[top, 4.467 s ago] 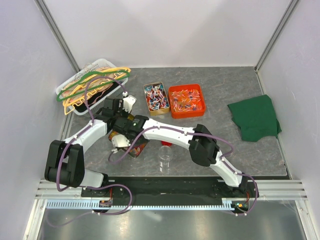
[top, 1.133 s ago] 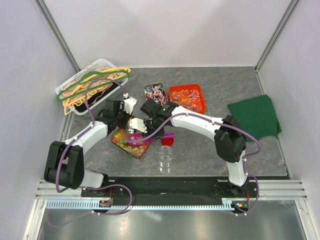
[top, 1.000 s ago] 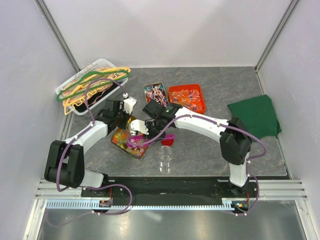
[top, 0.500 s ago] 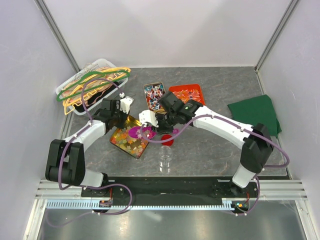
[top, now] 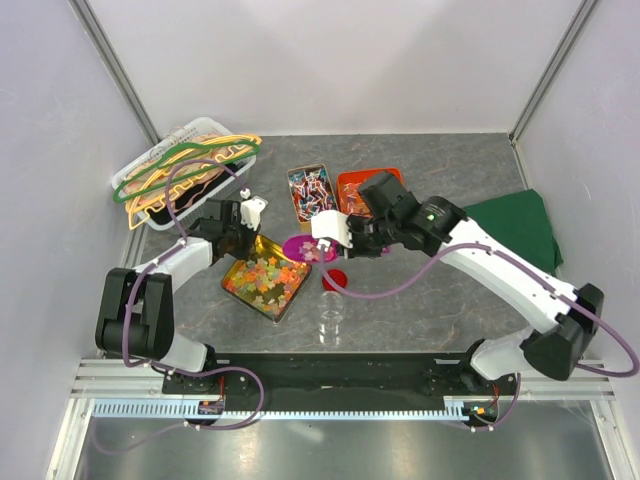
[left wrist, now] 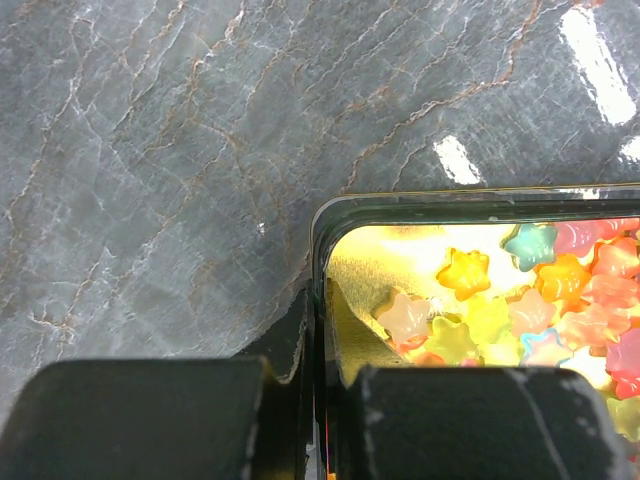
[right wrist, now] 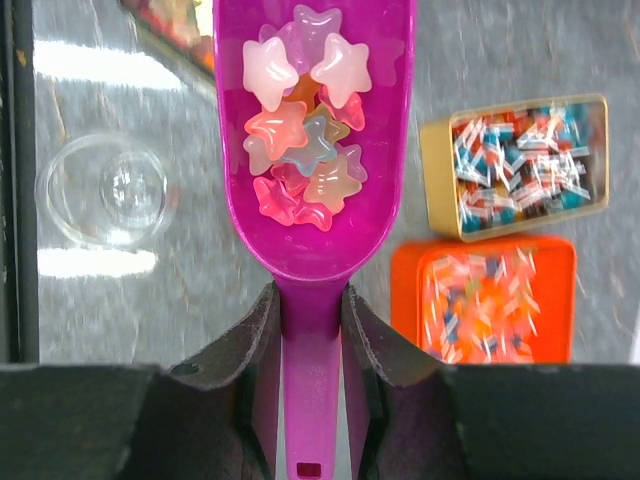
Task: Pack the candies
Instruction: Place the fake candies in the packing bottle.
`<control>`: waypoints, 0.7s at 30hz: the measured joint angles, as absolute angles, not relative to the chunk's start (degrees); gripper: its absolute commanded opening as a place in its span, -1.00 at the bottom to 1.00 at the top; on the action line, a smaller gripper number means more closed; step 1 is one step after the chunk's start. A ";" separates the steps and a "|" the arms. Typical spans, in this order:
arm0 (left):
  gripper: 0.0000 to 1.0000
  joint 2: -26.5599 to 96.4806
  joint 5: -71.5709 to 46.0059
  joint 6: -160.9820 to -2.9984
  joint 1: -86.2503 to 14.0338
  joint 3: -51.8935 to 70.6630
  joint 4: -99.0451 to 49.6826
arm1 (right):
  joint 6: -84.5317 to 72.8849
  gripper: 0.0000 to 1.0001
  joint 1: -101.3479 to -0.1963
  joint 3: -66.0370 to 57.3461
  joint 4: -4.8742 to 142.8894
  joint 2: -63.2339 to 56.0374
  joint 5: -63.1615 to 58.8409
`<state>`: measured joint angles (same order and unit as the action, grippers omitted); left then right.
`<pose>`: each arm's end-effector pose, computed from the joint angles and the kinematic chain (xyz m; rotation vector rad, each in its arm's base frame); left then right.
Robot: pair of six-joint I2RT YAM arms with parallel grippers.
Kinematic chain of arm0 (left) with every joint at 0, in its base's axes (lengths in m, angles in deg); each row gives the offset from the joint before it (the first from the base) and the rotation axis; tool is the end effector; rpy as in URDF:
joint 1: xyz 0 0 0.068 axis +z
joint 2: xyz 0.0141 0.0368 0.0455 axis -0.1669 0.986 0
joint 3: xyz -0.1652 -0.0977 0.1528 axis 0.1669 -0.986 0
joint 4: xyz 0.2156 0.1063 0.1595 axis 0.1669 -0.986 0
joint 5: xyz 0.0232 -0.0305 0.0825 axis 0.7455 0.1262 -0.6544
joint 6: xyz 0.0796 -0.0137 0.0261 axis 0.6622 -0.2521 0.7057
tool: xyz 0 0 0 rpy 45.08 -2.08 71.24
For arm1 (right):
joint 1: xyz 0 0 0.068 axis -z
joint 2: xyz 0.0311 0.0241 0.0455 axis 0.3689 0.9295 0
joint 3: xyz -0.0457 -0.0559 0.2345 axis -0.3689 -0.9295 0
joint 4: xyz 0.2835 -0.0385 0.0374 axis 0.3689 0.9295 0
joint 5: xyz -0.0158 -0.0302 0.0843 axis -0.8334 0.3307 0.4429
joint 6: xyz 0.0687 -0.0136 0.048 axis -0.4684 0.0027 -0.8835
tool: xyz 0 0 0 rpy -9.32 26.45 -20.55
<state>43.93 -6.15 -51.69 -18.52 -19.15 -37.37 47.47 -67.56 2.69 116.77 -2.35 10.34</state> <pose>0.3278 -0.0708 0.1007 0.6909 2.3410 -0.2444 0.2309 0.2752 0.3015 -1.8276 1.5286 0.4178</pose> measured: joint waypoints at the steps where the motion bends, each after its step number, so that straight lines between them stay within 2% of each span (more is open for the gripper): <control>1: -0.73 43.98 -5.86 -51.69 -18.34 -19.15 -37.37 | 47.89 -1.00 -67.62 2.28 117.95 -3.60 9.18; 4: -0.66 44.00 -5.43 -51.69 -18.21 -19.15 -37.40 | 48.87 -1.00 -67.64 0.77 122.08 -6.99 5.92; 15: -0.15 45.90 -4.14 -51.82 -16.96 -18.88 -37.24 | 50.09 -1.00 -69.06 -4.37 132.55 -13.74 -0.52; 21: -0.09 47.17 -4.18 -51.86 -16.33 -18.56 -37.29 | 50.95 -1.00 -70.68 -6.20 133.58 -14.57 -4.50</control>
<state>47.17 -4.18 -51.86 -16.33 -18.56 -37.29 50.95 -70.68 -6.20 133.58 -14.57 -4.50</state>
